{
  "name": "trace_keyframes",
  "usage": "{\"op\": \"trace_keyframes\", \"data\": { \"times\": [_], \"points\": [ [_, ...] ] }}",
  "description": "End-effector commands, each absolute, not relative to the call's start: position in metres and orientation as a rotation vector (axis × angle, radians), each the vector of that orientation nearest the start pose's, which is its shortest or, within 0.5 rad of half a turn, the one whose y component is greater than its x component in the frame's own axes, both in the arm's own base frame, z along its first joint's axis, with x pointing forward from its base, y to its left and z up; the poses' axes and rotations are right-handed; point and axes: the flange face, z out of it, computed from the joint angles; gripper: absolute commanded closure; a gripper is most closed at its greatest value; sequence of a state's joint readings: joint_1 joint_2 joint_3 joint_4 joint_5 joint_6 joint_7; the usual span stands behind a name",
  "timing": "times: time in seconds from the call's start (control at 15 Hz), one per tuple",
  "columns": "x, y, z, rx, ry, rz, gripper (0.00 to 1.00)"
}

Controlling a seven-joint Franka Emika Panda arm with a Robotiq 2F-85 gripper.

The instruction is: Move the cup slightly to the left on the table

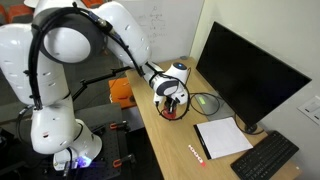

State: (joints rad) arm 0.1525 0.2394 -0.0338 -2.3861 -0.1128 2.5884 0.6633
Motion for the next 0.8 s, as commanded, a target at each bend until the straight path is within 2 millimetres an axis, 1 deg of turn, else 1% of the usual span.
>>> {"op": "trace_keyframes", "data": {
  "times": [0.0,0.27,0.53,0.73],
  "points": [
    [0.502,0.074,0.218,-3.116,0.693,-0.003,0.98],
    [0.505,0.076,0.208,-3.082,0.681,0.054,0.98],
    [0.503,0.075,0.201,-3.093,0.631,0.032,0.98],
    [0.504,0.076,0.198,-3.087,0.631,0.007,0.98]
  ]
}}
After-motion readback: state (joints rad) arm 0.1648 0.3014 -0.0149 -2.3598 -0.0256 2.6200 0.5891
